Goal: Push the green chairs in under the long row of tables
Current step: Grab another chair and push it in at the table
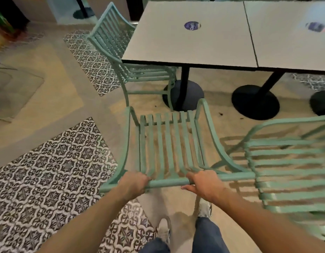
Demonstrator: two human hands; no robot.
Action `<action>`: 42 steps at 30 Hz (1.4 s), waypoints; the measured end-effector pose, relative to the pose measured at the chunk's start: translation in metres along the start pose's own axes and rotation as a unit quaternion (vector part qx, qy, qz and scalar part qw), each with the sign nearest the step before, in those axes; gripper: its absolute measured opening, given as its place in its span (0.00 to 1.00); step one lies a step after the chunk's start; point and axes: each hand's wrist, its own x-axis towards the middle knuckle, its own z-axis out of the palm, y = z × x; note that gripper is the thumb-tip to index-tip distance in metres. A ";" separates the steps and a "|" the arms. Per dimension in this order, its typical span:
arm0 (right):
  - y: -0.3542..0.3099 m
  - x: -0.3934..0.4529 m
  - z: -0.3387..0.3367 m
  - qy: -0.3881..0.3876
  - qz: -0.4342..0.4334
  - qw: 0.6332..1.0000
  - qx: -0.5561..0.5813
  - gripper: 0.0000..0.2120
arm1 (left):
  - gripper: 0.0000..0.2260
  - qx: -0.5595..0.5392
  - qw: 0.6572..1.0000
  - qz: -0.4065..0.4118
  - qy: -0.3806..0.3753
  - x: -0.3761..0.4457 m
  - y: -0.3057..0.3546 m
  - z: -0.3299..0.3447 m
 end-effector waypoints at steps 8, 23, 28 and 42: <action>-0.021 -0.029 0.021 0.022 0.097 0.987 0.129 0.34 | 0.29 -0.066 0.998 0.006 -0.005 -0.005 -0.020 0.023; 0.057 -0.067 0.055 0.202 0.438 0.195 0.854 0.16 | 0.12 -0.881 0.339 -0.324 0.070 -0.061 -0.063 0.046; 0.053 -0.058 0.038 0.201 0.453 0.137 0.858 0.19 | 0.13 -0.891 0.298 -0.333 0.079 -0.055 -0.063 0.044; 0.111 -0.071 0.017 0.206 0.475 0.106 0.849 0.09 | 0.09 -0.897 0.302 -0.315 0.074 -0.012 -0.023 -0.009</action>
